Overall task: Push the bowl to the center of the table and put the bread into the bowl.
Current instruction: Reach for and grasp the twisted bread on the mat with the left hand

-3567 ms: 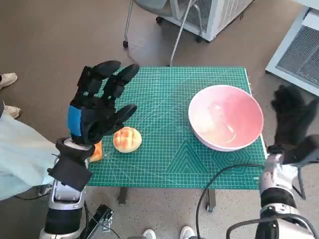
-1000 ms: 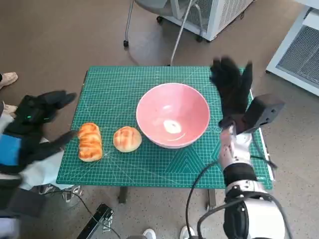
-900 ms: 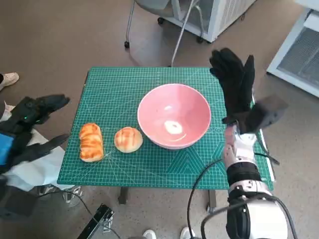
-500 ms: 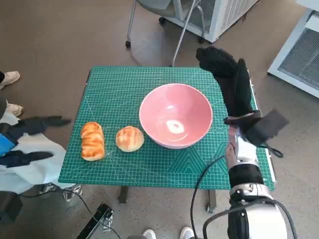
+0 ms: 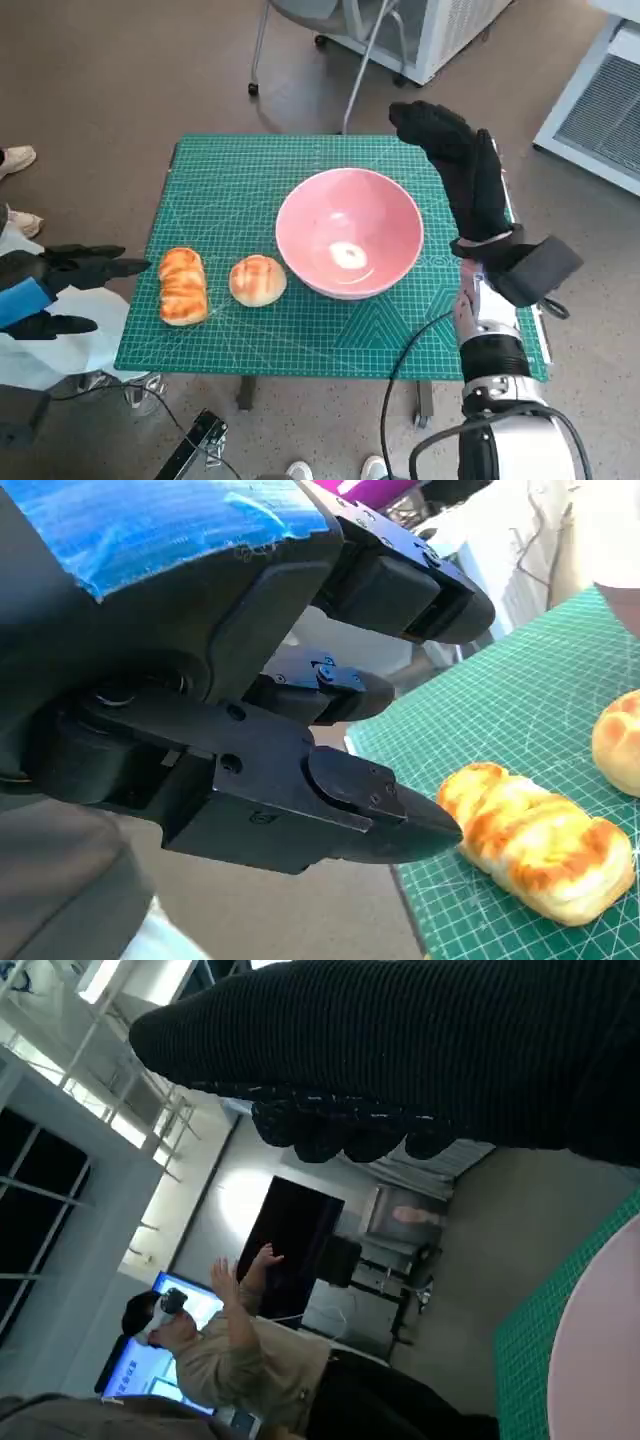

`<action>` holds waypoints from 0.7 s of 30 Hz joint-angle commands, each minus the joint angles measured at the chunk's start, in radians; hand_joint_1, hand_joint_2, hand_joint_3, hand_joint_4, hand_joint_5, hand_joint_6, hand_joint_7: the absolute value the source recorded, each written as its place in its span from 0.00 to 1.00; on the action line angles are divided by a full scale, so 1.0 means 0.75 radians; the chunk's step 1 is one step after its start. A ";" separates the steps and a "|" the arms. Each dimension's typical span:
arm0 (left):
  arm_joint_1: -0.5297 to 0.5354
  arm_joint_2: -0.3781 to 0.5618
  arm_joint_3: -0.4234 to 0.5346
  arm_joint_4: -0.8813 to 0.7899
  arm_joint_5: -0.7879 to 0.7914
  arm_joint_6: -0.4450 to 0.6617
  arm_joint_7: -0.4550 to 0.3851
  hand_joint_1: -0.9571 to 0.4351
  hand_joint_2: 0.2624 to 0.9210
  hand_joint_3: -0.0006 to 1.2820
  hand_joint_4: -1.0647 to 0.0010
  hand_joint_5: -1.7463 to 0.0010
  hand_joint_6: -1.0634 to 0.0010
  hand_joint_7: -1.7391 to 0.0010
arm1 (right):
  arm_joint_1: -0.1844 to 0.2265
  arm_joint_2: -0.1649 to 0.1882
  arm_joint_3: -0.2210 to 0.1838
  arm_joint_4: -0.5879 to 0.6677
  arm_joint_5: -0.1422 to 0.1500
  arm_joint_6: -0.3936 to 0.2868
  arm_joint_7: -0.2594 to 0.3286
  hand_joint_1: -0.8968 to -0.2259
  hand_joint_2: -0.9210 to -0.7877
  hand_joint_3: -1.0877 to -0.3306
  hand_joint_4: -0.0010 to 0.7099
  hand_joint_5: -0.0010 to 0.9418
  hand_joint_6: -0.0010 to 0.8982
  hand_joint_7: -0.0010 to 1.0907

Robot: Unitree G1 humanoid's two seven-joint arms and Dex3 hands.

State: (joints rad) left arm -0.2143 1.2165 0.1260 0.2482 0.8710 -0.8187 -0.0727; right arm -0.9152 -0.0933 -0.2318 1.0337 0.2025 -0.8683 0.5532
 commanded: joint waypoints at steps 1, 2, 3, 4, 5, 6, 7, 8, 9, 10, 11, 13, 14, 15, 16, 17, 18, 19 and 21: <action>-0.135 0.024 -0.152 0.062 0.167 -0.024 0.107 0.56 0.76 0.01 0.72 1.00 0.60 1.00 | 0.042 -0.001 0.010 0.008 0.016 0.020 0.023 0.43 0.00 0.40 0.51 0.03 0.09 0.67; -0.157 0.023 -0.175 0.076 0.189 -0.025 0.126 0.55 0.76 0.01 0.73 1.00 0.61 1.00 | 0.044 -0.001 0.010 0.005 0.017 0.020 0.025 0.43 0.00 0.40 0.51 0.03 0.09 0.67; -0.182 0.019 -0.201 0.091 0.211 -0.025 0.146 0.54 0.76 0.01 0.73 1.00 0.61 1.00 | 0.048 -0.001 0.011 -0.001 0.018 0.019 0.027 0.43 0.00 0.40 0.51 0.03 0.09 0.67; -0.203 0.017 -0.223 0.106 0.228 -0.025 0.163 0.54 0.76 0.01 0.74 1.00 0.62 1.00 | 0.050 -0.001 0.012 -0.004 0.018 0.019 0.029 0.44 0.00 0.40 0.51 0.03 0.09 0.67; -0.230 0.011 -0.249 0.123 0.243 -0.028 0.178 0.54 0.76 0.01 0.74 1.00 0.62 1.00 | 0.053 -0.002 0.012 -0.008 0.019 0.017 0.031 0.44 0.00 0.40 0.51 0.03 0.08 0.68; -0.252 0.007 -0.271 0.139 0.255 -0.030 0.192 0.54 0.76 0.01 0.74 1.00 0.63 1.00 | 0.055 -0.002 0.013 -0.010 0.019 0.017 0.032 0.44 0.00 0.39 0.51 0.03 0.08 0.68; -0.275 0.000 -0.293 0.154 0.265 -0.032 0.203 0.54 0.77 0.01 0.74 1.00 0.63 1.00 | 0.057 -0.004 0.013 -0.012 0.018 0.016 0.032 0.44 0.00 0.39 0.51 0.03 0.08 0.68; -0.292 -0.004 -0.313 0.166 0.271 -0.034 0.213 0.54 0.77 0.01 0.75 1.00 0.63 1.00 | 0.058 -0.005 0.013 -0.013 0.018 0.017 0.032 0.44 0.00 0.39 0.51 0.03 0.08 0.68; -0.311 -0.010 -0.333 0.179 0.280 -0.036 0.225 0.54 0.77 0.01 0.75 1.00 0.63 1.00 | 0.059 -0.008 0.013 -0.014 0.018 0.017 0.033 0.44 0.00 0.39 0.51 0.03 0.08 0.68; -0.327 -0.014 -0.351 0.191 0.287 -0.038 0.235 0.55 0.78 0.01 0.75 1.00 0.64 1.00 | 0.059 -0.009 0.013 -0.014 0.017 0.018 0.032 0.44 0.00 0.39 0.51 0.03 0.08 0.69; -0.347 -0.022 -0.374 0.206 0.298 -0.039 0.250 0.55 0.78 0.01 0.75 1.00 0.64 1.00 | 0.061 -0.012 0.013 -0.014 0.017 0.018 0.033 0.44 0.00 0.39 0.51 0.03 0.08 0.69; -0.382 -0.036 -0.412 0.234 0.315 -0.042 0.275 0.56 0.80 0.01 0.75 1.00 0.63 1.00 | 0.063 -0.015 0.013 -0.013 0.016 0.017 0.033 0.44 0.00 0.39 0.51 0.03 0.07 0.69; -0.397 -0.040 -0.429 0.248 0.322 -0.043 0.286 0.56 0.80 0.01 0.75 1.00 0.63 1.00 | 0.064 -0.016 0.014 -0.013 0.016 0.016 0.033 0.43 0.00 0.39 0.51 0.03 0.07 0.69; -0.413 -0.047 -0.447 0.260 0.331 -0.044 0.297 0.56 0.81 0.01 0.75 1.00 0.63 1.00 | 0.066 -0.019 0.013 -0.014 0.017 0.017 0.034 0.43 0.00 0.39 0.51 0.03 0.07 0.70; -0.428 -0.050 -0.463 0.272 0.338 -0.045 0.307 0.56 0.81 0.01 0.75 1.00 0.63 1.00 | 0.066 -0.020 0.013 -0.014 0.017 0.017 0.034 0.43 0.00 0.39 0.52 0.03 0.07 0.70; -0.448 -0.059 -0.485 0.287 0.351 -0.046 0.318 0.57 0.82 0.01 0.75 1.00 0.63 1.00 | 0.068 -0.021 0.013 -0.015 0.019 0.019 0.035 0.43 0.00 0.39 0.52 0.03 0.07 0.70; -0.466 -0.064 -0.504 0.302 0.361 -0.046 0.330 0.57 0.84 0.01 0.76 1.00 0.63 1.00 | 0.068 -0.022 0.012 -0.015 0.020 0.021 0.036 0.43 0.00 0.39 0.52 0.03 0.07 0.70; -0.485 -0.072 -0.525 0.319 0.376 -0.045 0.346 0.57 0.84 0.01 0.76 1.00 0.63 1.00 | 0.071 -0.022 0.012 -0.018 0.022 0.022 0.037 0.43 0.00 0.39 0.52 0.03 0.07 0.70; -0.518 -0.085 -0.561 0.349 0.402 -0.043 0.378 0.57 0.86 0.02 0.76 1.00 0.63 1.00 | 0.075 -0.022 0.012 -0.022 0.023 0.023 0.037 0.43 0.00 0.39 0.52 0.03 0.06 0.71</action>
State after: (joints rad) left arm -0.5625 1.1683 -0.2520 0.4763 1.1421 -0.8437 0.1743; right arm -0.8864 -0.1071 -0.2271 1.0202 0.2071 -0.8665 0.5706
